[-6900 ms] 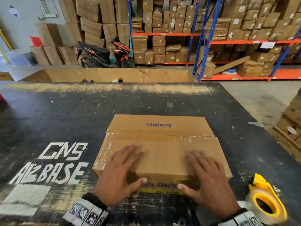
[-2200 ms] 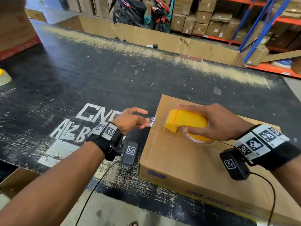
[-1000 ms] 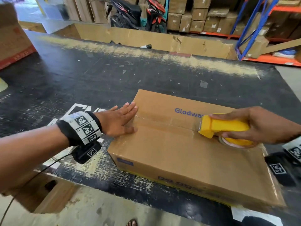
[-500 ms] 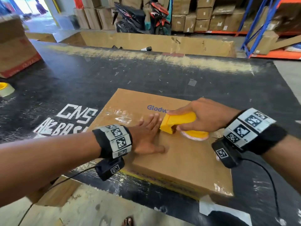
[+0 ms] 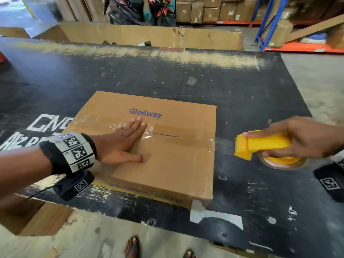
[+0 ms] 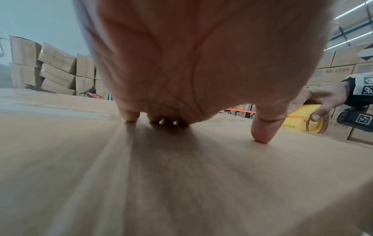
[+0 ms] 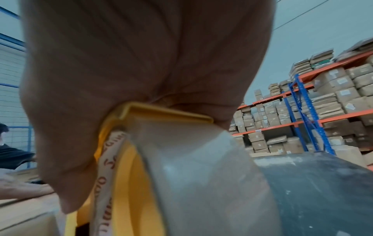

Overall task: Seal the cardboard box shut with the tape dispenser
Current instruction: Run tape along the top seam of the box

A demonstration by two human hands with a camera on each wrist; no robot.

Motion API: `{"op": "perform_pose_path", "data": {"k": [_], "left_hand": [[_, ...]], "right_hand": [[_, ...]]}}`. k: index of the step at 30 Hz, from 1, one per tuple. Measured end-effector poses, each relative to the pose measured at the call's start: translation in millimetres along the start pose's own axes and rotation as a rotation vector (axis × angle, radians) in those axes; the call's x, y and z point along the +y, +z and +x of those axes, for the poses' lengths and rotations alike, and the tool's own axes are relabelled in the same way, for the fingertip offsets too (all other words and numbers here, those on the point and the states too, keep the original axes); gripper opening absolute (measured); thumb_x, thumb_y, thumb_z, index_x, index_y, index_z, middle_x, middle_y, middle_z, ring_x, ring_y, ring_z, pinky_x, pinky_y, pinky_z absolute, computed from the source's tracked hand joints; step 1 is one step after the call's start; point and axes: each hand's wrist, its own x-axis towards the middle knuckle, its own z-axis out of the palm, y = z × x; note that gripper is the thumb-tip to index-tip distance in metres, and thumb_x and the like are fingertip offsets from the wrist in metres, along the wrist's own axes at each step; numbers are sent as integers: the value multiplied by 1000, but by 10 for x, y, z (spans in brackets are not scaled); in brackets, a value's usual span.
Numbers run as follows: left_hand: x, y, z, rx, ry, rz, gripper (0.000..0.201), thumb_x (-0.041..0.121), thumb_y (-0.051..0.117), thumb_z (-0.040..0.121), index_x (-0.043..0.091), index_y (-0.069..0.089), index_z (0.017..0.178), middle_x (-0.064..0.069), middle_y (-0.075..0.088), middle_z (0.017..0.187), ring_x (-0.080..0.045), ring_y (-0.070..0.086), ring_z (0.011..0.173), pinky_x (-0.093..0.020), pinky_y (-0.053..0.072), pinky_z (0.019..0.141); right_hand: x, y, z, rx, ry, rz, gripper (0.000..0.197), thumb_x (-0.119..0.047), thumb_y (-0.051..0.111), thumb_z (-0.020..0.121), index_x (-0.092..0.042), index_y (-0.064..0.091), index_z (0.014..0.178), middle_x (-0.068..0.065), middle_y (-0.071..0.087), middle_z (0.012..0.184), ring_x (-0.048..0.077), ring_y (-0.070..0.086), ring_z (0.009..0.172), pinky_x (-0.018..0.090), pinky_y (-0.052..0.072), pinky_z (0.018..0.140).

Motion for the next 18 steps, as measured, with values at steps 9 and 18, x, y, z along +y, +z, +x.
{"op": "perform_pose_path", "data": {"k": [9, 18], "left_hand": [[141, -219, -96, -75, -75, 108, 144, 104, 18, 52, 14, -21, 157, -9, -25, 167, -23, -11, 157, -37, 5, 128], [1310, -600, 241, 390, 581, 99, 60, 41, 56, 88, 22, 51, 145, -4, 45, 156, -18, 35, 149, -29, 25, 122]], "right_hand": [[-26, 238, 668, -109, -31, 151, 51, -53, 75, 75, -60, 61, 124, -34, 72, 82, -3, 63, 73, 15, 46, 72], [108, 758, 413, -125, 152, 54, 48, -54, 76, 70, -71, 56, 110, -23, 68, 63, 4, 61, 63, 18, 49, 70]]}}
